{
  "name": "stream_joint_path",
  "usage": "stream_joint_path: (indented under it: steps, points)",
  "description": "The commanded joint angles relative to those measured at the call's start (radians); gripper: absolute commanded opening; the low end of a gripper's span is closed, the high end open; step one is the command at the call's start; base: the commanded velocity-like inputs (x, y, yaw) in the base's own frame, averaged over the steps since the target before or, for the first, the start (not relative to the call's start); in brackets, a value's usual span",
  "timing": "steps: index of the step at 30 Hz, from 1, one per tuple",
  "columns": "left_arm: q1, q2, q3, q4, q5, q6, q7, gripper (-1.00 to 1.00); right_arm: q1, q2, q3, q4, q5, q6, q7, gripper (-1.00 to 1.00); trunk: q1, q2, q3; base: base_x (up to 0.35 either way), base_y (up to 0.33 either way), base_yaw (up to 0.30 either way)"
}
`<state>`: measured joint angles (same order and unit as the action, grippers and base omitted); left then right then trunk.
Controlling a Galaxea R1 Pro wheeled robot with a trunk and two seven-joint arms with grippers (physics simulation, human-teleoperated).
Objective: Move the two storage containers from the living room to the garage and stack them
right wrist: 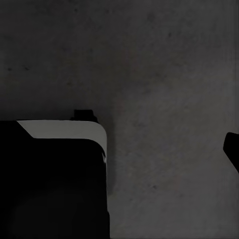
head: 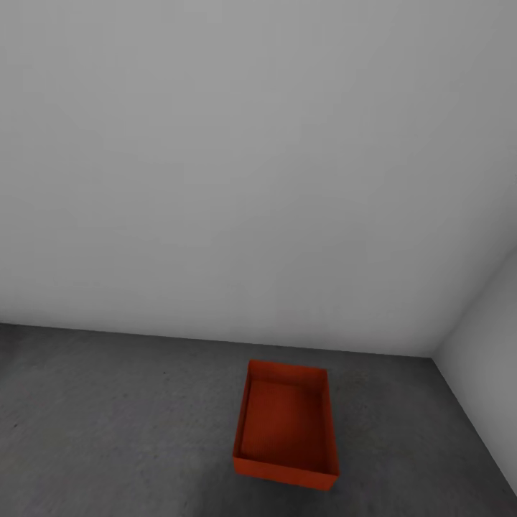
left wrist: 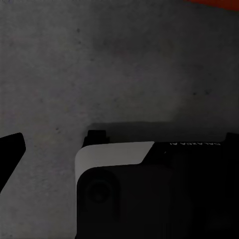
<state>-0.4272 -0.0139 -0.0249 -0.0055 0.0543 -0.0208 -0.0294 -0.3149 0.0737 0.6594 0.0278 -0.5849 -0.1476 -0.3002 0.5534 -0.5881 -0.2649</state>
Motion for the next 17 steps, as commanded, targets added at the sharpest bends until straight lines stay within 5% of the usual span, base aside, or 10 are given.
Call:
stream_joint_path:
  steps: [1,17]
  points:
    - [-0.001,0.000,-0.003,0.001,0.006,-0.002,-0.003,1.00,-0.001,-0.001,0.008,0.003,-0.008,-0.006,0.000,1.00,0.000,-0.001,-0.001,0.000,0.000,0.000]
    - [-0.001,0.000,-0.003,0.001,0.006,-0.002,-0.003,1.00,-0.001,-0.002,0.008,0.003,-0.008,-0.007,0.000,1.00,0.000,-0.001,-0.001,0.000,0.000,0.000]
